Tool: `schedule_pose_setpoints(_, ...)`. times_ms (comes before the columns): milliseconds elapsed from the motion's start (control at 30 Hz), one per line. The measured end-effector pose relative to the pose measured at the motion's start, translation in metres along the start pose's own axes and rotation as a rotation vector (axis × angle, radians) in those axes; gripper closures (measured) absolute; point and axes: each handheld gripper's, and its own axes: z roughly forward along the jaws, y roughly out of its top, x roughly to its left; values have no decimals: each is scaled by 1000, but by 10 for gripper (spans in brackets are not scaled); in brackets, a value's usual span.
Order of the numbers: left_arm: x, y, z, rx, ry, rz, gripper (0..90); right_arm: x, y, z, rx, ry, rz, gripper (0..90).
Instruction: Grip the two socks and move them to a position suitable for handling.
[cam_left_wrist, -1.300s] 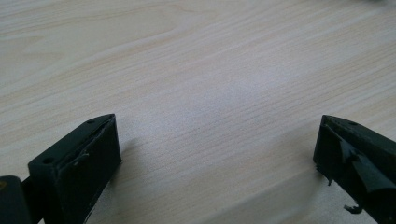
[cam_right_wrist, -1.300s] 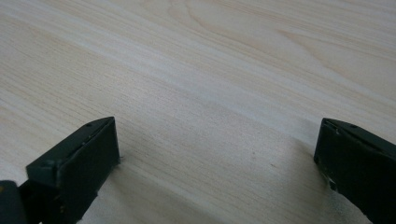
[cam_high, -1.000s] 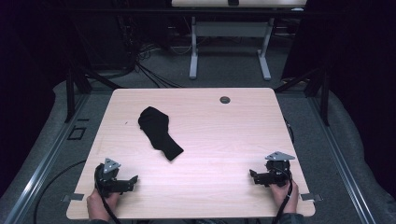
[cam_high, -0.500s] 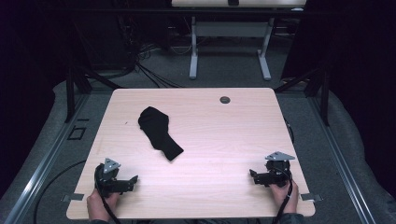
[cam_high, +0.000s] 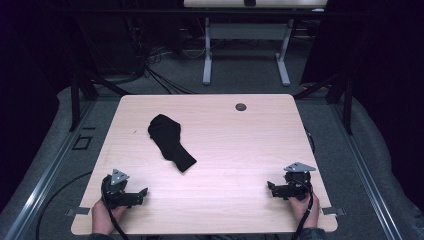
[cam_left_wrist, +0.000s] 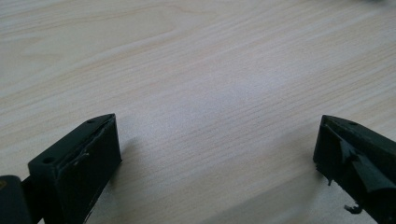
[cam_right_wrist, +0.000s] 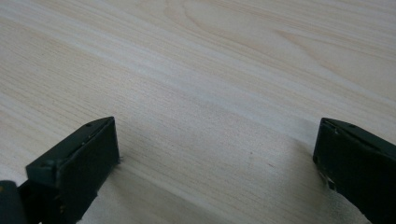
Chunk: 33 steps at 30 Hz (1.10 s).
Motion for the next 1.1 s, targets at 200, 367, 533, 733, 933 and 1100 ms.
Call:
schedule_pose_setpoints(200, -4, 18, -2, 29, 12, 49, 40, 0, 0, 0, 6, 2, -3, 0)
schedule_pose_setpoints(367, -4, 43, -9, -57, -69, 2, 93, 0, 0, 0, 4, 1, -1, 0)
schedule_pose_setpoints(533, -6, 79, -6, -123, -129, 22, 224, 0, 0, 0, -3, 1, 4, 0)
schedule_pose_setpoints(733, -10, 112, 20, -58, -164, 51, 382, 0, 0, 0, -3, 1, 4, 0)
schedule_pose_setpoints(933, -12, 121, 52, 26, -126, 69, 554, 0, 0, 0, -3, 0, 3, 0)
schedule_pose_setpoints(1100, -4, 126, 67, 36, -143, 30, 676, 0, 0, 0, -2, 1, 4, 0)
